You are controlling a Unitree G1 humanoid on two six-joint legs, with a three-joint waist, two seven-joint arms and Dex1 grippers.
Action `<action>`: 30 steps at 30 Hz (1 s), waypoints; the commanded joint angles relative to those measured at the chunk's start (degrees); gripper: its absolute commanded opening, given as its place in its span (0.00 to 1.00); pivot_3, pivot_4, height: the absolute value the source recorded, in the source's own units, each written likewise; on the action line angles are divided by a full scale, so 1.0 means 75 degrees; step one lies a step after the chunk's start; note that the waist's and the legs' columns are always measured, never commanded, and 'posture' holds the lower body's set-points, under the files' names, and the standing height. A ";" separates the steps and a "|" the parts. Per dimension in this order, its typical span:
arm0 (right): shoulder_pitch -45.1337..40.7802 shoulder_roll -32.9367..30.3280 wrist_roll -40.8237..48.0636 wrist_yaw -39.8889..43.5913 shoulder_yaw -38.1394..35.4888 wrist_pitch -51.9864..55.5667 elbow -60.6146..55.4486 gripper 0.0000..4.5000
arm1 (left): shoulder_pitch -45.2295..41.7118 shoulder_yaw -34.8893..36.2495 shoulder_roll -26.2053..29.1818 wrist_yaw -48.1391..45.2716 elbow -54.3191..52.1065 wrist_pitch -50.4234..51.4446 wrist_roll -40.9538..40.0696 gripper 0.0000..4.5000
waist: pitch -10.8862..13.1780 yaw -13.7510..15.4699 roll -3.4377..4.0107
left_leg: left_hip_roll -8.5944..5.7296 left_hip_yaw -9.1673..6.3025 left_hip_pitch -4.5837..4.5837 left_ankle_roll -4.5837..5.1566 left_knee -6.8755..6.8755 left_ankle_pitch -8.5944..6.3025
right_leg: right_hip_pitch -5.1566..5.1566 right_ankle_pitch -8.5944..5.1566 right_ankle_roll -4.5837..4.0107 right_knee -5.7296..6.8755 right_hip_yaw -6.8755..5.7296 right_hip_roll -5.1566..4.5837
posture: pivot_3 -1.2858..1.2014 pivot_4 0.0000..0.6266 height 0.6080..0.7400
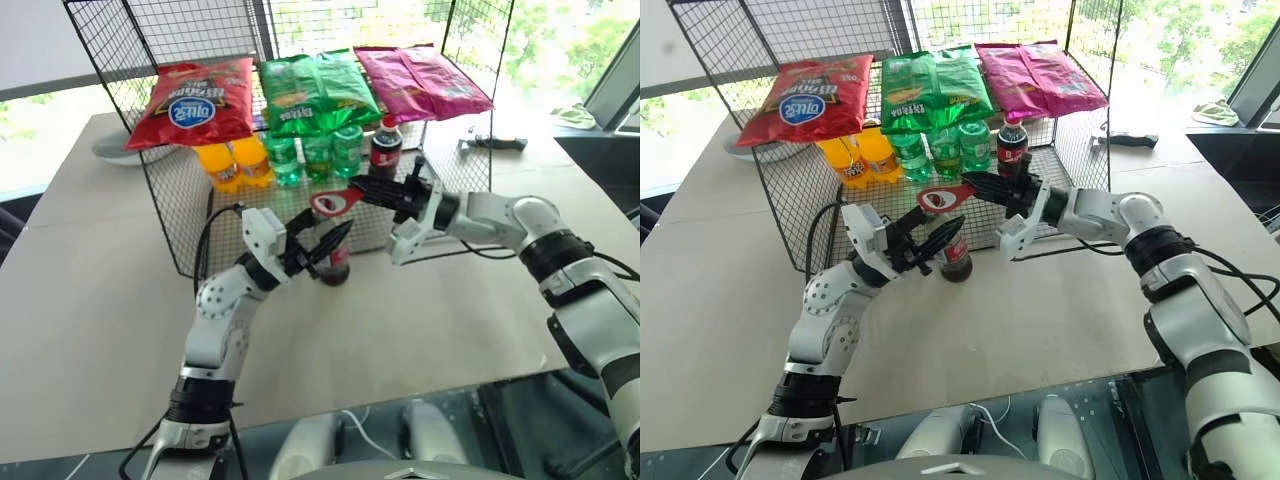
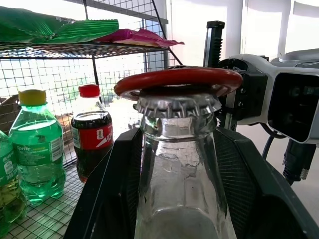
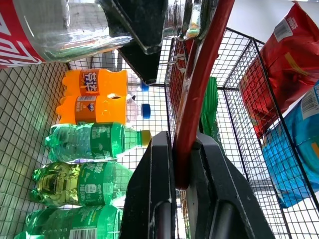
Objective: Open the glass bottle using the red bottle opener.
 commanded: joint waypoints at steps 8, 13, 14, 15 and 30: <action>-0.0623 -0.0291 -0.0274 -0.0655 -0.0004 0.0562 0.0093 0.00 | 0.0151 -0.0361 0.0034 -0.0020 0.0327 0.0185 0.0256 0.45 | -0.0007 -0.0026 -0.0006 | 0.0003 0.0005 0.0003 -0.0002 -0.0053 0.0001 | -0.0008 0.0000 -0.0001 -0.0036 0.0006 0.0002 | 0.52 0.24 1.00; -0.0639 -0.0274 -0.0212 -0.0710 -0.0003 0.0516 0.0113 0.00 | 0.0196 -0.0356 0.0058 -0.0011 0.0307 0.0182 0.0246 0.45 | -0.0006 -0.0030 -0.0005 | 0.0007 0.0013 -0.0012 -0.0006 -0.0108 0.0004 | -0.0036 0.0000 -0.0002 -0.0071 0.0010 0.0000 | 0.52 0.24 1.00; -0.0637 -0.0271 -0.0195 -0.0715 -0.0007 0.0499 0.0108 0.00 | 0.0199 -0.0355 0.0061 -0.0006 0.0304 0.0184 0.0246 0.45 | -0.0006 -0.0030 -0.0005 | 0.0007 0.0014 -0.0013 -0.0007 -0.0114 0.0004 | -0.0036 0.0000 -0.0003 -0.0073 0.0011 0.0000 | 0.52 0.24 1.00; -0.0634 -0.0266 -0.0175 -0.0718 -0.0013 0.0481 0.0105 0.00 | 0.0202 -0.0353 0.0064 -0.0002 0.0302 0.0184 0.0246 0.45 | -0.0006 -0.0030 -0.0005 | 0.0008 0.0015 -0.0012 -0.0007 -0.0115 0.0005 | -0.0036 0.0000 -0.0003 -0.0073 0.0011 0.0001 | 0.52 0.24 1.00; -0.0225 0.0018 0.1797 0.0010 -0.0609 -0.0220 0.0394 0.00 | 0.0326 -0.0190 0.0161 0.0059 -0.0010 0.0333 0.0093 0.45 | -0.0006 -0.0033 -0.0005 | 0.0009 0.0015 -0.0011 -0.0013 -0.0113 0.0009 | -0.0034 0.0000 -0.0002 -0.0071 0.0011 0.0002 | 0.52 0.24 1.00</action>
